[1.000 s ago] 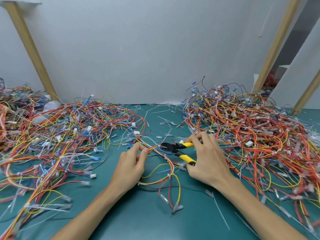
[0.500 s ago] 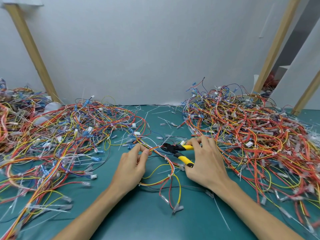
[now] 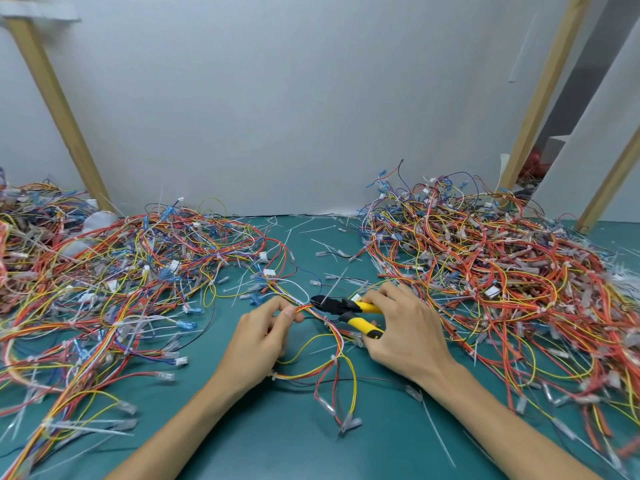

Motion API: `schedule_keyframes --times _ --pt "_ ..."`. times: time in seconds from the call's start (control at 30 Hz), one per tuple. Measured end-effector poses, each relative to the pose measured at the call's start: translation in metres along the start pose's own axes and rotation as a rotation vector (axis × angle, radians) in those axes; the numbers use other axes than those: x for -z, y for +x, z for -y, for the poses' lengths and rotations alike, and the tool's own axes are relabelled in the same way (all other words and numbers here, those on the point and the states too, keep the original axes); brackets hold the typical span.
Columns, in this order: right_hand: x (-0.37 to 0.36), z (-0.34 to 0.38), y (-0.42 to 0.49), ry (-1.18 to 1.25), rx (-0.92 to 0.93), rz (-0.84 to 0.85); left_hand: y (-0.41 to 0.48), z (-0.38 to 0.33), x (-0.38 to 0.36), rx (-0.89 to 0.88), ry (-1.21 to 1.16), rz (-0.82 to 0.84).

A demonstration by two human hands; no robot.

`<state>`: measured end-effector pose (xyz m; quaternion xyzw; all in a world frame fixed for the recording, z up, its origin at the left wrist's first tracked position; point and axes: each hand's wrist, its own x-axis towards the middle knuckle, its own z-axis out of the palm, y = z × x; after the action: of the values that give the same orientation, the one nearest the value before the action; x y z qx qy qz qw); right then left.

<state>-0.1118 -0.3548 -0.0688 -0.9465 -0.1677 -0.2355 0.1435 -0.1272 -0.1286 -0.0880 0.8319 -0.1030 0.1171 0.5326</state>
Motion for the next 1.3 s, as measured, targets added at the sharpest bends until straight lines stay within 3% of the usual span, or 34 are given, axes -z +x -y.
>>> schedule_keyframes --times 0.17,0.33,0.77,0.97,1.3 --pt "0.0037 0.0012 -0.0002 0.040 0.009 -0.005 -0.0046 -0.0017 -0.0023 -0.141 0.225 -0.098" --pt "0.0022 0.0044 -0.0019 0.058 -0.020 0.028 -0.0066 -0.0056 -0.0029 -0.221 0.323 -0.089" --pt "-0.0045 0.0061 -0.0049 0.067 -0.046 0.131 -0.0061 -0.0070 -0.0052 -0.084 0.124 -0.021" --pt "-0.0011 0.0083 -0.0041 0.034 0.039 0.099 -0.0070 -0.0083 -0.0054 -0.078 0.083 -0.036" --pt "-0.0012 0.0064 -0.0048 -0.031 0.032 0.071 -0.0072 -0.0080 -0.0055 -0.080 0.084 -0.024"
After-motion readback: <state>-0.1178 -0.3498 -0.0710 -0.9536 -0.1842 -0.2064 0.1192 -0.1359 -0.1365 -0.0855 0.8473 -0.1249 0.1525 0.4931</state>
